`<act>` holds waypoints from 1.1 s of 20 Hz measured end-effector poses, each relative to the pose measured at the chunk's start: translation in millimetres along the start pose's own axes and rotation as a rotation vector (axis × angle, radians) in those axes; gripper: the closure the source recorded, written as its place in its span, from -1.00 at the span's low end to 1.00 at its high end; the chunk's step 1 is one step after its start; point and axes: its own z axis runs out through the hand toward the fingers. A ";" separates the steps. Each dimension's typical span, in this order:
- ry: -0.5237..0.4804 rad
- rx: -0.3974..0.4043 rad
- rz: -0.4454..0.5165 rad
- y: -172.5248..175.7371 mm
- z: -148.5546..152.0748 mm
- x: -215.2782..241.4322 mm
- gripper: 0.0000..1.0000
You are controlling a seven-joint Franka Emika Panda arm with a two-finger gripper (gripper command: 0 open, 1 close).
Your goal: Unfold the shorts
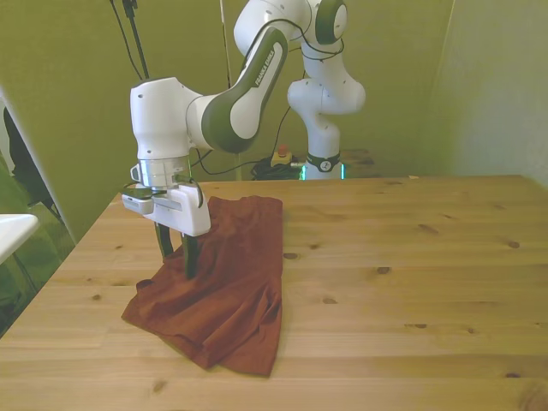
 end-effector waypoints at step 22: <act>0.001 0.024 -0.078 -1.9 -14.6 -0.7 1.00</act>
